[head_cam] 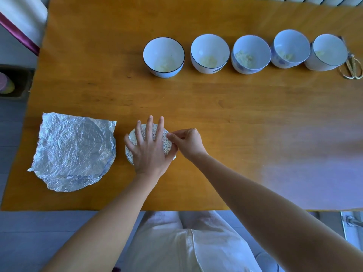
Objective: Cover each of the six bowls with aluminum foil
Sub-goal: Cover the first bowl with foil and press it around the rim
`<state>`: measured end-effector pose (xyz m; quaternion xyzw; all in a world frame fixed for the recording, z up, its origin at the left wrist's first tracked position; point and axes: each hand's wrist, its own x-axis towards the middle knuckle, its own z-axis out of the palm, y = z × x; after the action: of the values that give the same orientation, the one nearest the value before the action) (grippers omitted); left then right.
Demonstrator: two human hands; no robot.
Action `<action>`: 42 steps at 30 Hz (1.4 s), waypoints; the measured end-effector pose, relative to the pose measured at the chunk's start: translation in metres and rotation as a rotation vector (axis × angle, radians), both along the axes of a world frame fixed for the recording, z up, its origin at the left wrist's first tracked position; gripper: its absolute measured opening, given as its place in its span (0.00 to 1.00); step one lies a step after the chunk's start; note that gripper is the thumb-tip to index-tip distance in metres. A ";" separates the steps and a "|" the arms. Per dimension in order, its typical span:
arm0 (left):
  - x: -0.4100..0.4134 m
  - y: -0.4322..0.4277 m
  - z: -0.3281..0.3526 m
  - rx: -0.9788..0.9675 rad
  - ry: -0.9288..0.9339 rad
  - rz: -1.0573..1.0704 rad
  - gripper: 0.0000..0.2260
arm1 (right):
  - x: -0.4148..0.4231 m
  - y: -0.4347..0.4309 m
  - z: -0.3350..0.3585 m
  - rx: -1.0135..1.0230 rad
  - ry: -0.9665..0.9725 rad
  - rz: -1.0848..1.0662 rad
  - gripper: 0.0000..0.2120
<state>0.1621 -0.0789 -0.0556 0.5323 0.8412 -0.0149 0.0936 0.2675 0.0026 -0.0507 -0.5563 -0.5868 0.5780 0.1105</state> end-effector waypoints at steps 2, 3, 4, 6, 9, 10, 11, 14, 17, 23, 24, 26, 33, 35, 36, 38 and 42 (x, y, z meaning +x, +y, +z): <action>-0.002 -0.001 0.000 0.048 -0.029 0.019 0.40 | -0.002 0.002 -0.001 0.023 -0.038 0.027 0.08; -0.004 -0.004 0.000 0.085 -0.052 0.026 0.41 | -0.003 0.003 -0.001 0.032 -0.053 0.047 0.09; -0.005 -0.006 0.000 0.123 -0.077 0.034 0.42 | -0.003 0.004 0.000 0.043 -0.066 0.065 0.09; -0.010 -0.012 0.001 0.188 -0.108 0.061 0.45 | -0.004 0.005 0.000 0.073 -0.089 0.092 0.10; -0.016 -0.030 -0.003 0.215 -0.117 0.097 0.49 | -0.004 0.004 0.000 0.107 -0.104 0.095 0.10; -0.018 -0.037 -0.007 0.230 -0.141 0.116 0.51 | -0.004 0.003 0.000 0.115 -0.104 0.097 0.10; -0.020 -0.044 -0.010 0.251 -0.180 0.137 0.52 | -0.005 0.003 -0.001 0.121 -0.102 0.099 0.10; -0.021 -0.054 -0.016 0.299 -0.283 0.148 0.57 | -0.006 0.003 -0.003 0.113 -0.095 0.077 0.10; -0.022 -0.054 -0.018 0.335 -0.286 0.109 0.60 | -0.006 0.003 -0.006 0.106 -0.088 0.070 0.09; -0.016 -0.053 -0.025 0.384 -0.320 0.161 0.59 | -0.007 0.008 -0.009 0.113 -0.087 0.093 0.10; -0.014 -0.051 -0.024 0.394 -0.345 0.177 0.60 | -0.007 0.011 -0.008 0.113 -0.088 0.092 0.09; -0.010 -0.049 -0.022 0.407 -0.400 0.187 0.61 | -0.007 0.017 -0.005 0.094 -0.093 0.083 0.10; -0.002 -0.059 -0.010 0.352 -0.314 0.147 0.56 | -0.005 0.037 -0.005 0.045 -0.086 0.105 0.12; -0.007 -0.056 -0.004 0.362 -0.221 0.184 0.53 | -0.005 0.041 -0.005 0.042 -0.084 0.113 0.13; -0.010 -0.052 -0.001 0.366 -0.201 0.196 0.53 | -0.005 0.042 -0.006 0.038 -0.080 0.119 0.13; -0.015 -0.038 0.003 0.369 -0.202 0.156 0.51 | -0.005 0.043 -0.007 0.032 -0.071 0.131 0.12; -0.017 -0.006 0.006 0.157 -0.173 -0.098 0.51 | -0.006 0.046 -0.010 -0.008 -0.044 0.148 0.12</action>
<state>0.1453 -0.0854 -0.0493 0.5778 0.8015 0.0923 0.1230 0.2616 0.0489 -0.0608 -0.5243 -0.6263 0.5745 0.0523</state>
